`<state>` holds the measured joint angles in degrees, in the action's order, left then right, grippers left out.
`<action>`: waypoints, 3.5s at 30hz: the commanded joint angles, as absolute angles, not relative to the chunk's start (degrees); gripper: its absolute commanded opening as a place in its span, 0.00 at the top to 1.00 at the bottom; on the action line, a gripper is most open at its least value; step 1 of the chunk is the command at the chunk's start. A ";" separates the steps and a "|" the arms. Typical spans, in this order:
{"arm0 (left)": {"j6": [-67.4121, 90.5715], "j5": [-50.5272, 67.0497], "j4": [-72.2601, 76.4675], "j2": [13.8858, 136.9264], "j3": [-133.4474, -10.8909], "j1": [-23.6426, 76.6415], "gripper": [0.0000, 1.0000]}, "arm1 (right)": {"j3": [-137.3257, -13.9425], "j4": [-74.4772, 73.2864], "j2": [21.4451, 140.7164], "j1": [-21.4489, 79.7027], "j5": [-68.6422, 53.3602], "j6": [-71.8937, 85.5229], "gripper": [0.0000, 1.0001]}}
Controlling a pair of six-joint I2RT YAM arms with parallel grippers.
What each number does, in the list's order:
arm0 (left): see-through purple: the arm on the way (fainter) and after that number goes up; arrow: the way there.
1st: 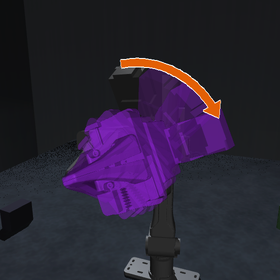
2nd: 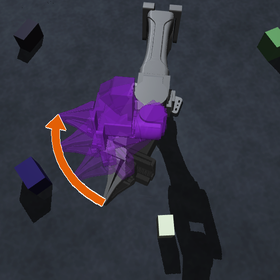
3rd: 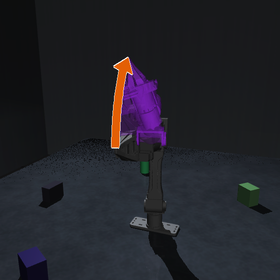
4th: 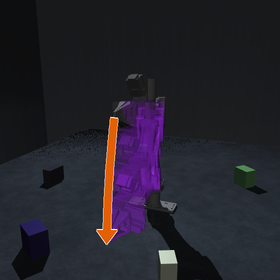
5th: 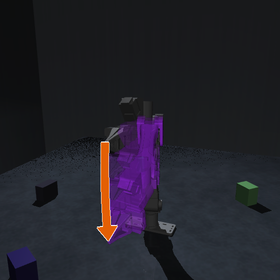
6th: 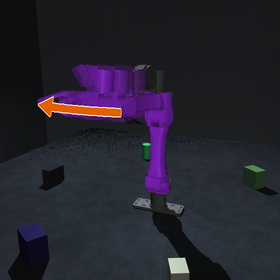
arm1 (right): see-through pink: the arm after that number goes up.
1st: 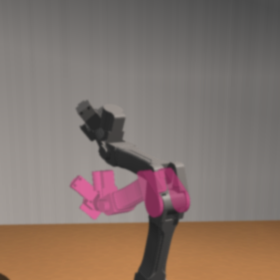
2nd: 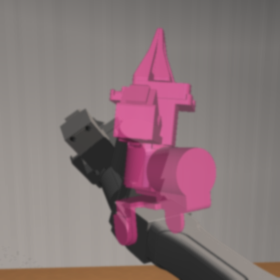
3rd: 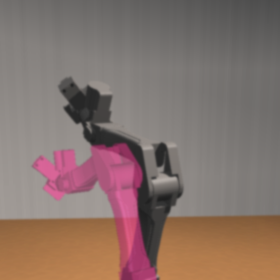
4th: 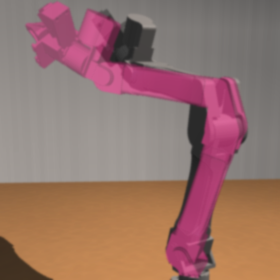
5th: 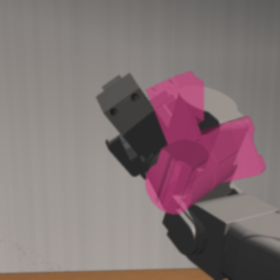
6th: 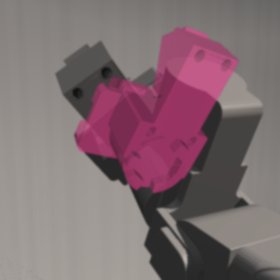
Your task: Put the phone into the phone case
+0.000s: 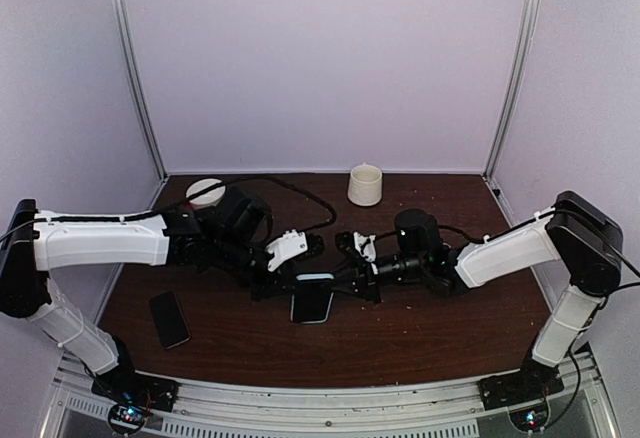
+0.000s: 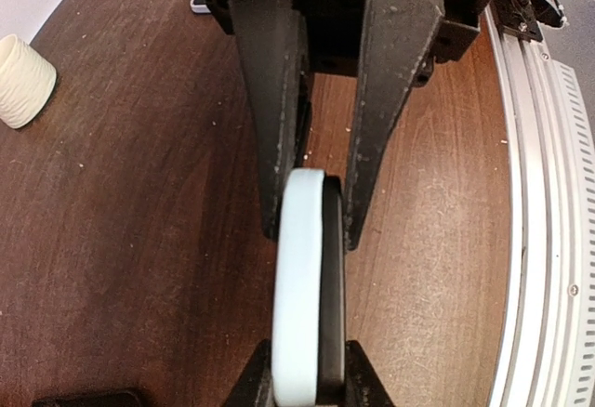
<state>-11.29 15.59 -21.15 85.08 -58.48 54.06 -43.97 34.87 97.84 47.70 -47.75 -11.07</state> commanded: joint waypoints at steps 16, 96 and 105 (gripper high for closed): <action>-12.15 11.74 -10.35 79.98 -51.44 53.92 0.67 | -45.29 26.06 87.83 48.84 -48.35 -14.29 1.00; -6.45 28.87 -0.35 69.71 -54.98 54.93 1.00 | -46.41 19.91 80.59 51.68 -41.20 -10.68 0.62; -6.02 28.98 -0.40 68.70 -54.84 54.93 1.00 | -47.51 19.59 81.84 51.77 -43.75 -9.21 0.94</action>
<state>-6.83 26.26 -6.92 71.02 -52.42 54.54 -47.18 19.11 81.73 51.72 -42.68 -10.09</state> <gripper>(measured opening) 0.122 0.132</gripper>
